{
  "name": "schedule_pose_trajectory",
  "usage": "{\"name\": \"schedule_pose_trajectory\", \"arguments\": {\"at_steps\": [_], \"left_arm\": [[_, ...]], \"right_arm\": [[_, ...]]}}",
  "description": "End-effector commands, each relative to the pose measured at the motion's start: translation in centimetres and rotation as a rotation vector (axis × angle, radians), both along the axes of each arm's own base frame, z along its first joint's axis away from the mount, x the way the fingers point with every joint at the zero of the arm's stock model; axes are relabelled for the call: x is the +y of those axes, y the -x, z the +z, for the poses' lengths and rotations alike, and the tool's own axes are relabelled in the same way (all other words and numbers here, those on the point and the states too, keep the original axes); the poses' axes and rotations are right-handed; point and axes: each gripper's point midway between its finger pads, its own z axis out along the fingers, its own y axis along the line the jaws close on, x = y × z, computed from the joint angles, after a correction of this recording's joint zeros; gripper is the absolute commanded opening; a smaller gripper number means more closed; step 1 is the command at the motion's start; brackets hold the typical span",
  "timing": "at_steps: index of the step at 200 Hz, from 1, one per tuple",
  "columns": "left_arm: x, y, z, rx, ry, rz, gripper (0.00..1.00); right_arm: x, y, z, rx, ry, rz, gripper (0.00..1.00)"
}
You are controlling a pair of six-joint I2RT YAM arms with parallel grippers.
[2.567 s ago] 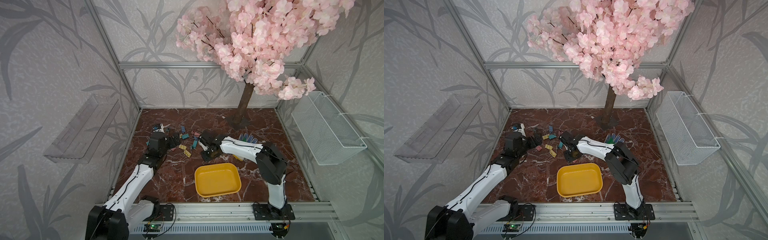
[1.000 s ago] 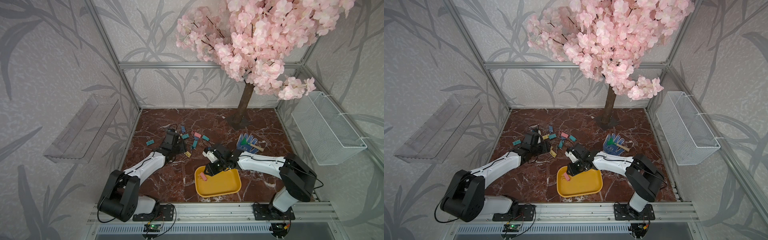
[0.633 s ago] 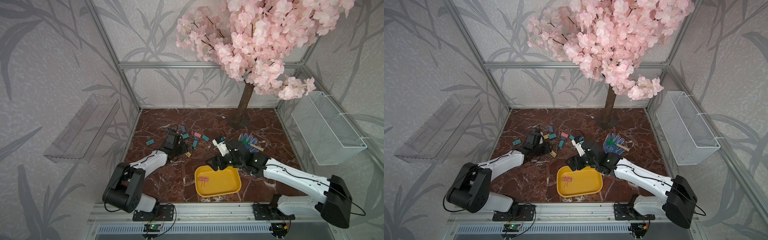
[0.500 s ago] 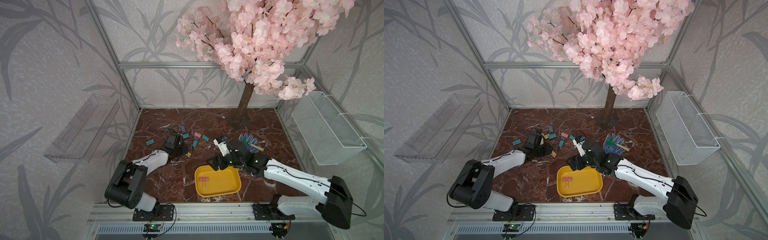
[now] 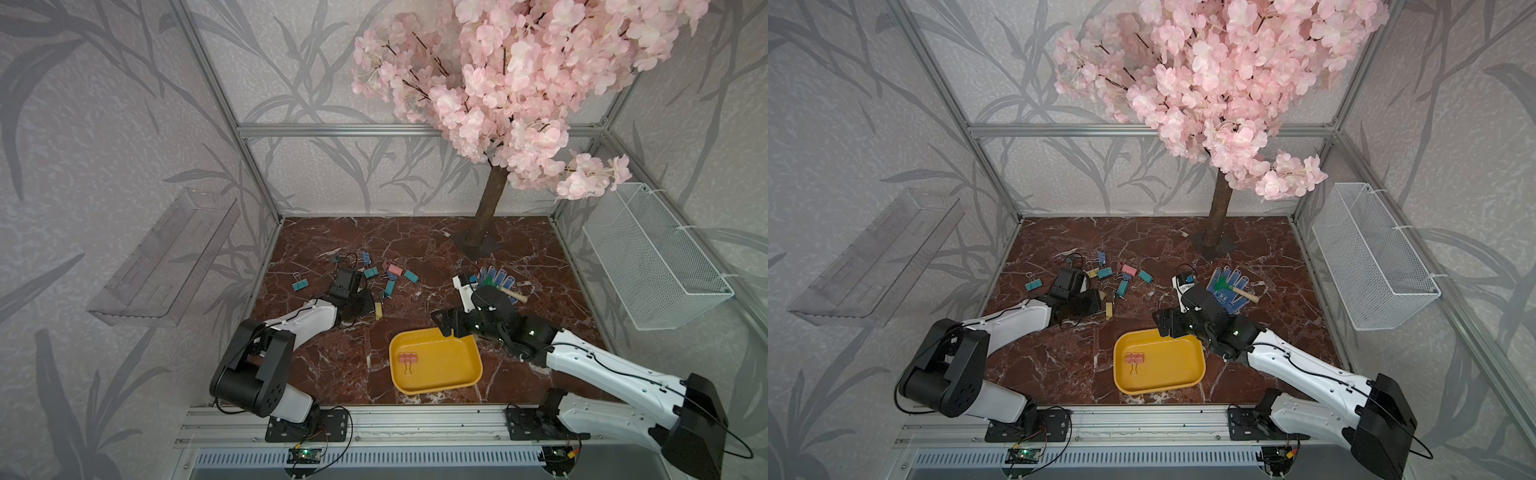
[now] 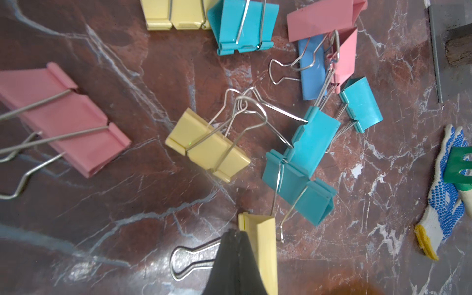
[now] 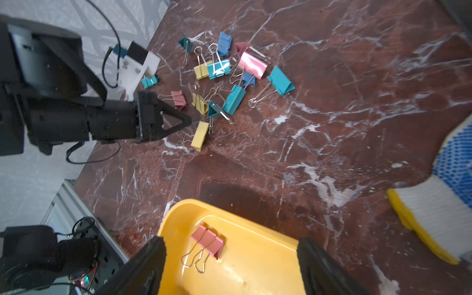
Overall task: Put the binder clips in the storage box
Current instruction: Pick up the binder clip at the center of the board, then place the binder clip in the storage box.
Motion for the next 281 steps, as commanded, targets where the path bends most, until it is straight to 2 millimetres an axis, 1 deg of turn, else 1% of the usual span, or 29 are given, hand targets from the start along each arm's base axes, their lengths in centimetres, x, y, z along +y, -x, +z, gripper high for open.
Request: {"name": "schedule_pose_trajectory", "arguments": {"at_steps": [1, 13, 19, 30, 41, 52, 69, 85, 94, 107, 122, 134, 150, 162, 174, 191, 196, 206, 209, 222, 239, 243, 254, 260, 267, 281], "left_arm": [[0.2, -0.3, 3.2, -0.055, -0.035, -0.024, 0.00], [-0.5, -0.4, 5.4, -0.095, -0.024, -0.068, 0.00], [-1.2, -0.3, 6.5, -0.111, -0.014, -0.102, 0.00], [-3.1, 0.2, 8.6, -0.149, -0.015, -0.192, 0.00], [-5.2, 1.2, 10.2, -0.173, -0.041, -0.298, 0.00], [-7.5, 2.6, 11.5, -0.187, -0.083, -0.404, 0.00], [-10.2, 5.4, 12.4, -0.182, -0.134, -0.537, 0.00], [-12.8, 8.7, 13.3, -0.203, -0.155, -0.674, 0.00], [-14.0, 10.6, 13.5, -0.217, -0.169, -0.745, 0.00], [-16.0, 14.0, 13.3, -0.234, -0.189, -0.886, 0.00], [-16.8, 16.7, 11.6, -0.216, -0.251, -0.982, 0.00], [-16.4, 17.6, 9.4, -0.172, -0.315, -1.004, 0.00], [-15.1, 17.3, 6.3, -0.116, -0.406, -0.970, 0.00], [-14.7, 16.6, 5.0, -0.124, -0.440, -0.933, 0.00], [-15.0, 15.9, 4.8, -0.155, -0.440, -0.901, 0.00], [-15.7, 15.0, 5.3, -0.220, -0.410, -0.859, 0.01], [-15.7, 14.9, 5.3, -0.231, -0.408, -0.850, 0.04], [-15.3, 14.2, 5.3, -0.251, -0.432, -0.808, 0.17], [-15.0, 13.9, 5.4, -0.253, -0.444, -0.785, 0.19], [-14.0, 12.8, 6.3, -0.260, -0.482, -0.695, 0.22], [-13.6, 11.3, 8.7, -0.307, -0.459, -0.625, 0.38], [-13.4, 10.8, 9.4, -0.323, -0.448, -0.601, 0.40], [-12.8, 9.2, 11.1, -0.368, -0.414, -0.532, 0.42], [-12.1, 7.9, 12.0, -0.394, -0.400, -0.486, 0.42], [-11.1, 6.5, 13.1, -0.416, -0.383, -0.422, 0.41], [-8.3, 3.7, 14.4, -0.434, -0.388, -0.285, 0.39]], "right_arm": [[-1.9, -1.0, -0.1, 0.022, -0.041, -0.100, 0.88], [-2.9, -1.6, -0.5, 0.050, -0.069, -0.139, 0.91], [-3.3, -1.9, -0.6, 0.063, -0.089, -0.157, 0.93], [-4.0, -2.4, -0.9, 0.092, -0.129, -0.186, 0.94], [-4.6, -2.9, -1.2, 0.123, -0.172, -0.210, 0.95], [-5.2, -3.4, -1.4, 0.159, -0.217, -0.242, 0.95], [-6.0, -4.0, -1.4, 0.178, -0.248, -0.267, 0.95], [-6.5, -4.2, -1.3, 0.177, -0.246, -0.273, 0.95], [-6.6, -4.3, -1.3, 0.177, -0.246, -0.273, 0.95], [-6.6, -4.2, -1.4, 0.183, -0.244, -0.273, 0.95], [-6.5, -4.2, -1.7, 0.193, -0.248, -0.272, 0.95], [-6.2, -4.3, -1.7, 0.198, -0.253, -0.259, 0.95], [-5.8, -4.3, -1.6, 0.208, -0.256, -0.240, 0.95], [-5.5, -4.2, -1.6, 0.217, -0.254, -0.225, 0.95], [-5.3, -4.1, -1.5, 0.223, -0.251, -0.210, 0.95], [-4.9, -3.9, -1.2, 0.217, -0.242, -0.188, 0.95], [-4.8, -3.8, -1.1, 0.214, -0.239, -0.182, 0.95], [-4.6, -3.8, -0.9, 0.209, -0.234, -0.173, 0.95], [-4.5, -3.8, -0.8, 0.206, -0.233, -0.171, 0.95], [-4.4, -3.8, -0.5, 0.204, -0.231, -0.168, 0.95], [-4.3, -3.7, -0.4, 0.201, -0.231, -0.164, 0.95], [-4.3, -3.8, -0.2, 0.197, -0.233, -0.165, 0.95], [-4.2, -3.8, 0.0, 0.191, -0.235, -0.164, 0.95], [-4.2, -3.9, 0.2, 0.187, -0.237, -0.164, 0.95], [-4.2, -3.9, 0.3, 0.185, -0.237, -0.164, 0.95], [-4.1, -3.9, 0.5, 0.182, -0.239, -0.161, 0.95]]}}
